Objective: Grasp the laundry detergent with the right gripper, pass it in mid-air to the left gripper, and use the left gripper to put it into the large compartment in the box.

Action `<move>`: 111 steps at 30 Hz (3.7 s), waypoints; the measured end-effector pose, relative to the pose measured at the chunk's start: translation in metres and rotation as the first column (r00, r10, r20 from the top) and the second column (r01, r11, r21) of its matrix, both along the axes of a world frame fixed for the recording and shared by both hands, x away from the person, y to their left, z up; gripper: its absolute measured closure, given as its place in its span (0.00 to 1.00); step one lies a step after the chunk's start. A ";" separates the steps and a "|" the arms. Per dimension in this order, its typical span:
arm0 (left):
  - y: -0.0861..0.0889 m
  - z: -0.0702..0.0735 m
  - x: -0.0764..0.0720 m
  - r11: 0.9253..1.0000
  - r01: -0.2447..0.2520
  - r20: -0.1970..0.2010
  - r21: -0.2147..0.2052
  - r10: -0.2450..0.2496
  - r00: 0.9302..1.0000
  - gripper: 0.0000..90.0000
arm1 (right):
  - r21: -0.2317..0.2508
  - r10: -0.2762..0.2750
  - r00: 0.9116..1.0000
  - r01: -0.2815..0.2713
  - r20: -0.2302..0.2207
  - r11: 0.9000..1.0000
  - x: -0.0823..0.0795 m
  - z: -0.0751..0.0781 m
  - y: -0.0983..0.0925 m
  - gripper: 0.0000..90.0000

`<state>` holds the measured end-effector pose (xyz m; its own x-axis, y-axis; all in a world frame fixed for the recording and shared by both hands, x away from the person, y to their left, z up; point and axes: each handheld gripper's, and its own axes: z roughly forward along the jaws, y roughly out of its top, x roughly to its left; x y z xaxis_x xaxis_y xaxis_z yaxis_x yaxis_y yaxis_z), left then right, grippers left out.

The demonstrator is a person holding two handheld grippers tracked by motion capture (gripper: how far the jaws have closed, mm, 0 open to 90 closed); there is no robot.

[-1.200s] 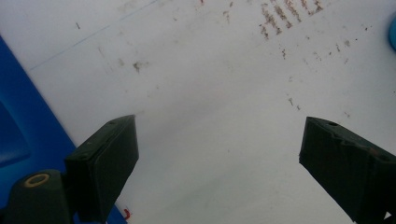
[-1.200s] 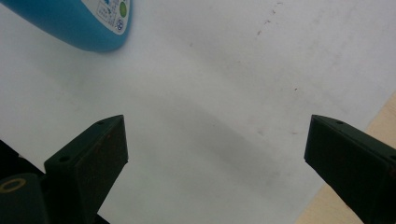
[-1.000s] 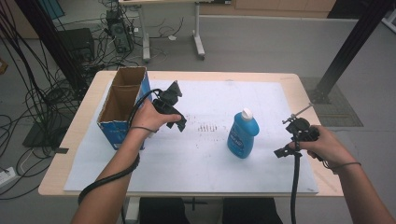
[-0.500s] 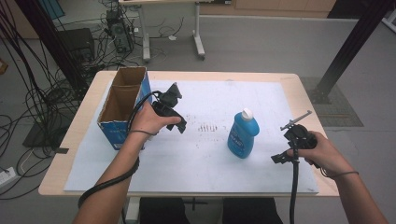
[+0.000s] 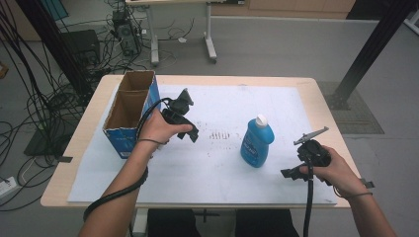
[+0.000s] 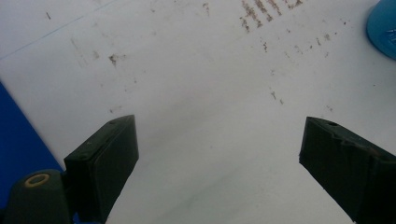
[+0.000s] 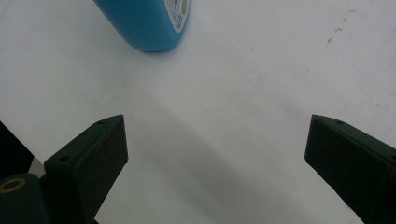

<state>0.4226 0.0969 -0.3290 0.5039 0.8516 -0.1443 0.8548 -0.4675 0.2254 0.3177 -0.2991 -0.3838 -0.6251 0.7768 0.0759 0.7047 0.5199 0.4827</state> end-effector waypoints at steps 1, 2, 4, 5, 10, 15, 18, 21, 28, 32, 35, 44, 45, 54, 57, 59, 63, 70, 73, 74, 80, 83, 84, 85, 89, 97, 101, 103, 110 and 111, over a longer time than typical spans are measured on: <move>0.000 0.000 0.000 1.000 0.000 0.000 -0.003 0.000 1.000 0.13 | 0.003 0.012 1.000 -0.012 0.011 1.000 0.000 -0.001 0.000 0.06; 0.000 0.000 0.000 1.000 0.000 0.000 -0.003 0.000 1.000 0.13 | 0.011 0.014 1.000 -0.015 0.019 1.000 -0.001 -0.002 0.000 0.06; 0.000 0.001 0.000 1.000 -0.002 0.003 -0.002 0.002 1.000 0.13 | 0.023 0.012 0.999 -0.013 0.044 1.000 -0.002 -0.005 0.000 0.06; 0.000 0.001 0.000 1.000 -0.002 0.001 -0.002 0.002 1.000 0.13 | 0.028 0.012 0.999 -0.013 0.053 1.000 -0.003 -0.005 0.001 0.06; 0.002 0.002 0.000 1.000 -0.003 0.000 -0.004 0.003 1.000 0.13 | 0.053 0.014 0.996 -0.019 0.090 0.998 -0.005 -0.010 0.001 0.06; 0.004 0.004 0.000 1.000 -0.006 0.003 -0.007 0.006 1.000 0.13 | 0.095 0.007 0.991 -0.020 0.133 0.995 -0.007 -0.016 0.001 0.06; 0.006 0.004 -0.001 1.000 -0.014 0.007 -0.011 0.014 1.000 0.13 | 0.116 0.008 0.986 -0.027 0.164 0.993 -0.009 -0.019 0.002 0.06; 0.006 0.004 -0.001 1.000 -0.015 0.008 -0.014 0.015 1.000 0.13 | 0.130 -0.001 0.981 -0.024 0.192 0.991 -0.010 -0.021 0.002 0.06; 0.005 0.002 -0.002 1.000 -0.016 0.007 -0.014 0.016 1.000 0.13 | 0.182 0.018 0.976 -0.058 0.217 0.981 -0.015 -0.027 0.003 0.06; 0.003 -0.001 -0.003 1.000 -0.008 0.000 -0.007 0.008 1.000 0.13 | 0.220 0.020 0.971 -0.074 0.237 0.973 -0.018 -0.030 0.005 0.06; 0.002 -0.001 -0.003 1.000 -0.009 0.000 -0.006 0.009 1.000 0.13 | 0.236 0.017 0.970 -0.076 0.242 0.969 -0.020 -0.031 0.006 0.06; 0.001 0.002 -0.004 1.000 -0.003 0.003 -0.003 0.003 1.000 0.13 | 0.305 -0.007 0.954 -0.089 0.300 0.948 -0.023 -0.033 0.008 0.06; 0.001 0.001 -0.004 1.000 -0.005 0.004 -0.006 0.005 1.000 0.13 | 0.311 -0.007 0.952 -0.093 0.305 0.946 -0.024 -0.033 0.008 0.06; 0.000 0.000 -0.005 1.000 -0.007 -0.002 -0.003 0.007 1.000 0.13 | 0.323 -0.018 0.945 -0.093 0.326 0.942 -0.025 -0.037 0.010 0.07; 0.000 -0.001 -0.005 1.000 -0.006 -0.004 -0.001 0.006 1.000 0.13 | 0.329 -0.024 0.945 -0.090 0.327 0.940 -0.025 -0.040 0.010 0.07; 0.000 -0.001 -0.005 1.000 -0.001 -0.002 -0.001 0.001 1.000 0.13 | 0.330 -0.026 0.946 -0.087 0.324 0.940 -0.026 -0.043 0.010 0.07; -0.001 -0.001 -0.006 1.000 0.001 -0.002 -0.002 -0.001 1.000 0.13 | 0.340 -0.030 0.942 -0.090 0.334 0.936 -0.027 -0.047 0.009 0.07; -0.002 -0.001 -0.007 1.000 0.000 -0.004 -0.007 0.000 1.000 0.13 | 0.356 -0.040 0.935 -0.095 0.353 0.929 -0.027 -0.053 0.008 0.07; -0.002 -0.001 -0.007 1.000 0.001 -0.002 -0.008 -0.001 1.000 0.13 | 0.357 -0.046 0.930 -0.093 0.364 0.930 -0.027 -0.055 0.008 0.07; -0.002 -0.001 -0.007 1.000 0.001 -0.002 -0.008 -0.001 1.000 0.13 | 0.355 -0.049 0.929 -0.092 0.368 0.930 -0.027 -0.055 0.008 0.07; -0.002 -0.001 -0.008 1.000 0.002 -0.003 -0.008 -0.002 1.000 0.13 | 0.359 -0.052 0.919 -0.101 0.391 0.928 -0.028 -0.060 0.008 0.07; -0.002 -0.002 -0.008 1.000 0.001 -0.005 -0.008 -0.001 1.000 0.13 | 0.364 -0.061 0.913 -0.099 0.404 0.926 -0.028 -0.062 0.008 0.06; -0.002 -0.002 -0.009 1.000 0.000 -0.003 -0.007 0.000 1.000 0.13 | 0.364 -0.064 0.912 -0.097 0.405 0.926 -0.028 -0.062 0.008 0.06; -0.003 -0.002 -0.009 1.000 0.002 -0.003 -0.009 -0.002 1.000 0.13 | 0.364 -0.073 0.905 -0.094 0.419 0.927 -0.028 -0.063 0.008 0.06; -0.004 -0.003 -0.010 1.000 0.006 -0.005 -0.006 -0.006 1.000 0.13 | 0.380 -0.085 0.893 -0.100 0.441 0.920 -0.028 -0.065 0.008 0.06; -0.003 -0.003 -0.011 1.000 0.008 -0.006 -0.002 -0.008 1.000 0.13 | 0.392 -0.085 0.878 -0.122 0.471 0.912 -0.027 -0.069 0.009 0.06; -0.003 -0.003 -0.012 1.000 0.004 -0.007 -0.002 -0.004 1.000 0.13 | 0.392 -0.085 0.879 -0.121 0.470 0.912 -0.026 -0.071 0.009 0.06; -0.002 -0.003 -0.012 1.000 0.005 -0.009 0.000 -0.005 1.000 0.13 | 0.399 -0.087 0.877 -0.125 0.472 0.908 -0.026 -0.073 0.009 0.06; -0.002 -0.004 -0.011 1.000 0.007 -0.011 0.001 -0.007 1.000 0.13 | 0.417 -0.098 0.870 -0.131 0.484 0.899 -0.027 -0.075 0.009 0.06; -0.002 -0.004 -0.011 1.000 0.007 -0.011 0.001 -0.007 1.000 0.13 | 0.417 -0.098 0.870 -0.131 0.484 0.899 -0.027 -0.075 0.009 0.06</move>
